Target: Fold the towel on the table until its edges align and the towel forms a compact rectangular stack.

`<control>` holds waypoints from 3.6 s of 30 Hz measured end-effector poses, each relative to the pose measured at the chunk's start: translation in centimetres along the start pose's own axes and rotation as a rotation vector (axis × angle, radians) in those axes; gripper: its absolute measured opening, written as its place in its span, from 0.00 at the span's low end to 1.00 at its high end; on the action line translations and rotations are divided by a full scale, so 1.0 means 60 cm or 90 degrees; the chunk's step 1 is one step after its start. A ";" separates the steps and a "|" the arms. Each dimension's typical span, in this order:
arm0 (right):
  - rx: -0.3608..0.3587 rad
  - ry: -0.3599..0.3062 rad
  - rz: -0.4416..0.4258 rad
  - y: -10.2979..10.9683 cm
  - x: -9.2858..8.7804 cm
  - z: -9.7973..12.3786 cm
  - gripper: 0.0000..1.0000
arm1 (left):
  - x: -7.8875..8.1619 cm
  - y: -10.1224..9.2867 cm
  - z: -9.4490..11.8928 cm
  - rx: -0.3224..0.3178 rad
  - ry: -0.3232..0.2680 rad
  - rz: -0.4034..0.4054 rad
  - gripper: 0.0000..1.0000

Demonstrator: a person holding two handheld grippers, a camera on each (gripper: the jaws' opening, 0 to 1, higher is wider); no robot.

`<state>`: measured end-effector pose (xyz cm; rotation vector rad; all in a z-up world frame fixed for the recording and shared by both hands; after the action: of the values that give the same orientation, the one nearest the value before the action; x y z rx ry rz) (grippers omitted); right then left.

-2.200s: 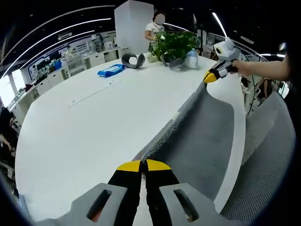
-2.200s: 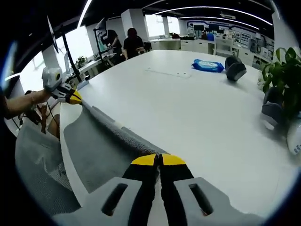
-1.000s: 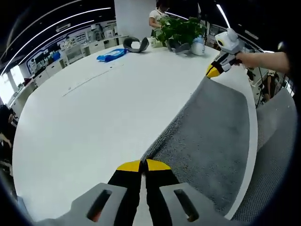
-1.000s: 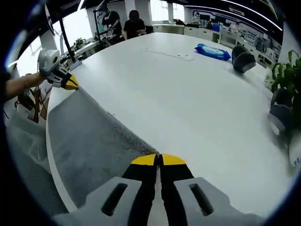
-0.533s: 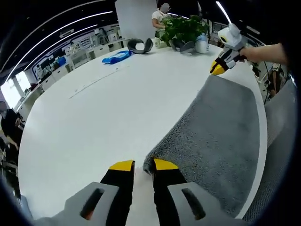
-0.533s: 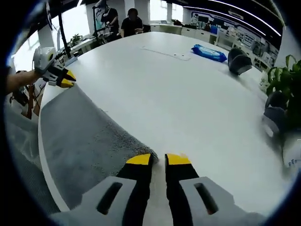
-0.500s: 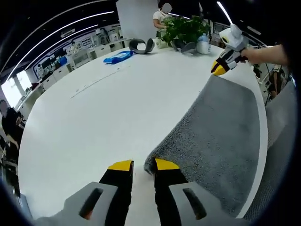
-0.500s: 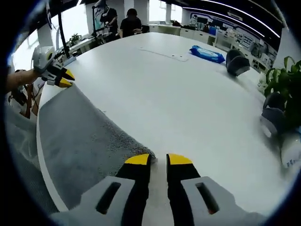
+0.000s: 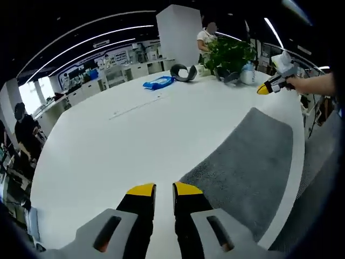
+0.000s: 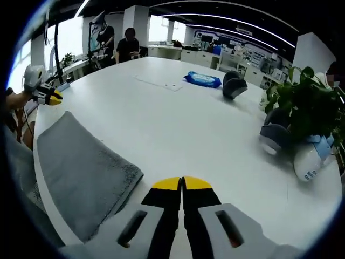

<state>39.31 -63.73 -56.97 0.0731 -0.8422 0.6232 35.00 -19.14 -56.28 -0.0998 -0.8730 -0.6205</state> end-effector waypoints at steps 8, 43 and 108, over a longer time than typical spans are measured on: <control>-0.010 -0.010 -0.006 -0.016 -0.002 0.028 0.00 | 0.025 -0.031 0.013 -0.068 -0.050 0.080 0.14; 0.286 0.097 0.215 0.232 -0.004 -0.039 0.00 | 0.046 -0.431 -0.065 -0.360 0.026 -0.155 0.13; 0.158 0.184 0.395 0.268 -0.012 -0.054 0.00 | 0.022 -0.401 -0.071 -0.176 0.071 -0.530 0.03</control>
<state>32.40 -49.90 -62.52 -0.0577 -0.4943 1.2883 25.41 -40.91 -62.00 0.0571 -0.6961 -1.5118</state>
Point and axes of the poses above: the point that each gripper's makers call its tool centre point, and the gripper's own axes: z roughly backward along the fingers, y roughly to its left, x roughly out of its top, the point moved 4 cm from there along z, roughly backward along the fingers, and after that the axes turned 3 degrees about z, right-handed, at the moved point
